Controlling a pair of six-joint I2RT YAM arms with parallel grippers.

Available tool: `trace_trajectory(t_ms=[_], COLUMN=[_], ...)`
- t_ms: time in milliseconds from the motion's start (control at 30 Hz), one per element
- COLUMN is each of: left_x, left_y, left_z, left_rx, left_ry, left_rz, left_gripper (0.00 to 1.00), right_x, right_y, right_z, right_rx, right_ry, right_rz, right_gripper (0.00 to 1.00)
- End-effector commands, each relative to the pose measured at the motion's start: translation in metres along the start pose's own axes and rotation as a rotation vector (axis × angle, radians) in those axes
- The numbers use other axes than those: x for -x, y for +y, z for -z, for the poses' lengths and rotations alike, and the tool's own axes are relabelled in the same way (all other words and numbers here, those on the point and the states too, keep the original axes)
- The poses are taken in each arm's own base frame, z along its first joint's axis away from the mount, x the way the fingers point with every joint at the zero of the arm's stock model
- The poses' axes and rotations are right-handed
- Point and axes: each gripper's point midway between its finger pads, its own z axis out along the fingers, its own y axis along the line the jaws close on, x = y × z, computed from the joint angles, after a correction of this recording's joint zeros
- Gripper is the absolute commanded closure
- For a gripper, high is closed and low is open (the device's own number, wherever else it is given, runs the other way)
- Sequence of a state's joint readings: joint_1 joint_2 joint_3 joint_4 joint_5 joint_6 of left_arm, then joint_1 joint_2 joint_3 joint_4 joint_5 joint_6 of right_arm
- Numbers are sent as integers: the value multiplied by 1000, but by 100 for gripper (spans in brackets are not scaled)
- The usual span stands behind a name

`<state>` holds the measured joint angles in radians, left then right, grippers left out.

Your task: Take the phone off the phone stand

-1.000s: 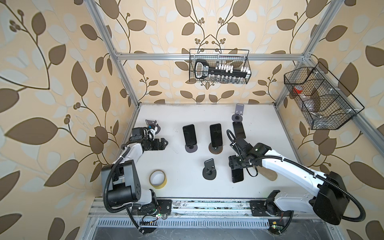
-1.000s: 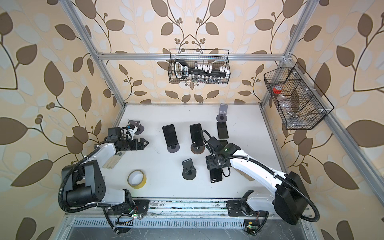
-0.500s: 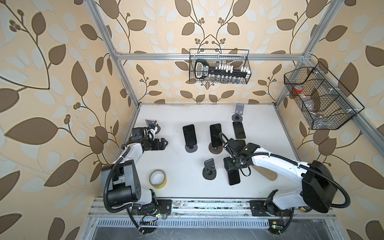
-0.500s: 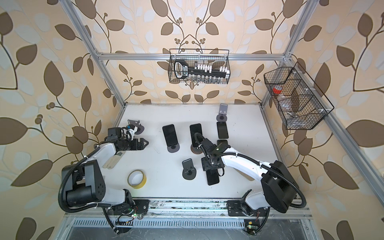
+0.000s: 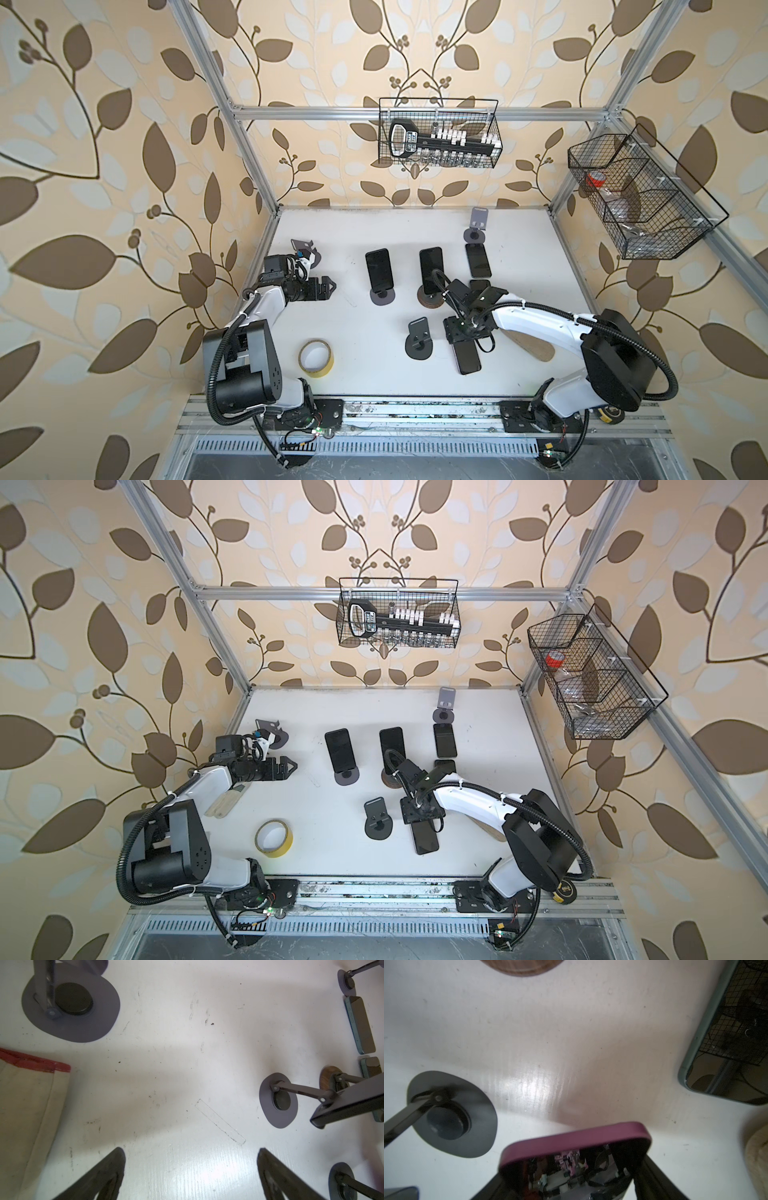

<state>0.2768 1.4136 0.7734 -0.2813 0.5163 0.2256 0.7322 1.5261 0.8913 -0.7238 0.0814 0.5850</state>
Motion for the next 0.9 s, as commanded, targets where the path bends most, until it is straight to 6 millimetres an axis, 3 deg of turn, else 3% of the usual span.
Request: trace_trajectory(t_ms=[0, 867], left_x=[7, 5], left_y=[1, 2], left_z=[4, 2], left_rx=[-7, -6], left_ry=[-17, -2], left_rz=[-5, 5], left_gripper=[1, 1], right_x=[-8, -16], right_y=[-5, -4], right_z=[-11, -38], right_rx=[-26, -45], right_ry=[26, 91], right_rz=[-6, 19], right_gripper=[40, 38])
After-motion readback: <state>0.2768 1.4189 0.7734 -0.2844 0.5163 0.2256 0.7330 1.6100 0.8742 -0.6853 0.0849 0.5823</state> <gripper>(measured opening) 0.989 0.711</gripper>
